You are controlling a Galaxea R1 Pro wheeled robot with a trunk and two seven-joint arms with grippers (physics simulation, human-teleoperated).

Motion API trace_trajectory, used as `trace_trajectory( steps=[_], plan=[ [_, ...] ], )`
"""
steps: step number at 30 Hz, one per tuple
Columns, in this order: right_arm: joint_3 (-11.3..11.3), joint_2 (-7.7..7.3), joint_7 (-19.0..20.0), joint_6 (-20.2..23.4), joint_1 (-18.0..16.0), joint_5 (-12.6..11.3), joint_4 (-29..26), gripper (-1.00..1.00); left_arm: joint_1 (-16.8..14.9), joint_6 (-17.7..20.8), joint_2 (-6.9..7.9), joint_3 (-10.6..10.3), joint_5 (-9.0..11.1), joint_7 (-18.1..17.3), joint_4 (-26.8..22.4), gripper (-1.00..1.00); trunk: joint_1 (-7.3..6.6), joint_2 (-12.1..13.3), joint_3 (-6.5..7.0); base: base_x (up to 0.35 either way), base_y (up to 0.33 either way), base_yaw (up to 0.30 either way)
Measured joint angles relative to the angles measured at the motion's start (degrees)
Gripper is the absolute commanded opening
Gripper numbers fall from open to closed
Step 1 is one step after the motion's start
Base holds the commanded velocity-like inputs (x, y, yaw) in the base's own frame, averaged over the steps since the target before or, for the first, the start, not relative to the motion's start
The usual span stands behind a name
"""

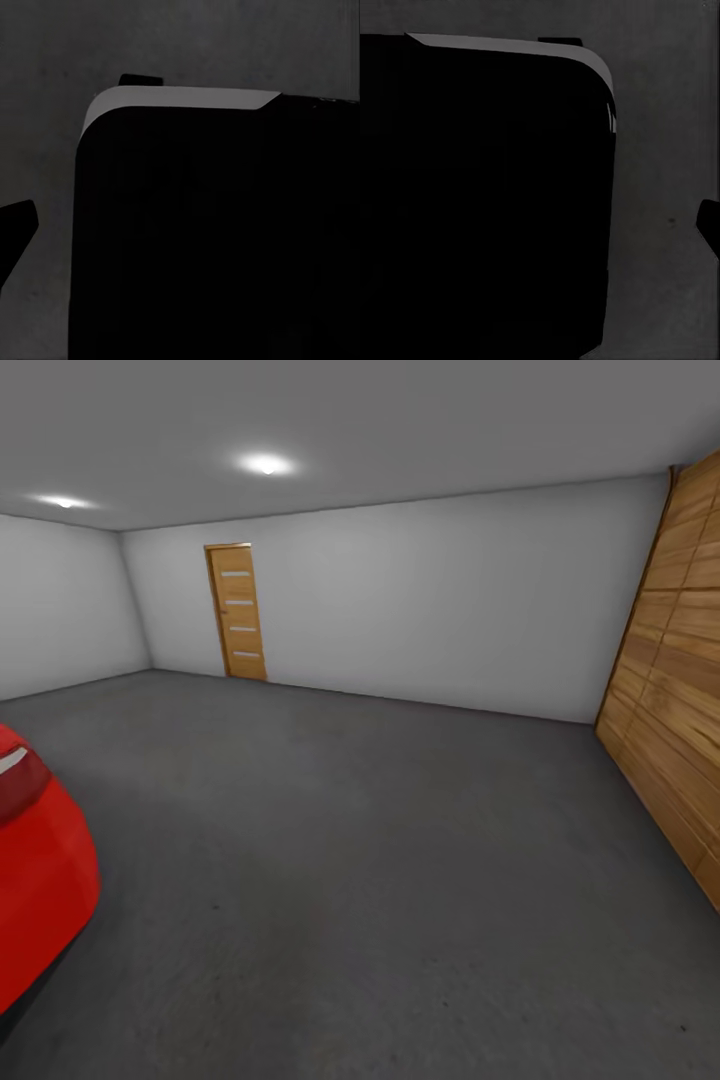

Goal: Move the two storage containers from the living room to the garage. In the garage, place one container on the floor and stack the other container on top of it (either order is fine).

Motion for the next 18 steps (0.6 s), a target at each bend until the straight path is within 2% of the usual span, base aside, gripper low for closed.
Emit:
trace_trajectory(
  steps=[3,5,8,12,18],
  plan=[
    [0.0,-0.18,0.0,-0.1,0.0,0.0,0.0,1.0,0.0,0.1,0.01,0.0,1.0,0.0,0.1,1.0,0.0,0.0,0.0,0.32,0.0,0.004],
    [0.1,-0.29,0.0,-0.2,0.0,0.1,0.0,1.0,0.0,0.2,0.07,-0.1,2.9,0.0,0.2,1.0,0.0,0.0,0.0,0.323,0.0,0.001],
    [0.1,-0.34,0.0,-0.2,0.0,0.2,0.0,1.0,0.0,0.2,0.09,-0.3,4.6,0.1,0.3,1.0,0.0,0.0,0.0,0.324,0.0,0.0],
    [0.1,-0.36,0.0,-0.2,0.0,0.3,0.0,1.0,0.0,0.3,0.09,-0.3,5.5,0.1,0.4,1.0,0.0,0.0,0.0,0.324,0.0,0.0],
    [0.2,-0.35,0.0,-0.1,0.0,0.3,0.0,1.0,0.0,0.3,0.1,-0.3,5.6,0.0,0.5,1.0,0.0,0.0,0.0,0.324,0.0,0.0]
  ],
)
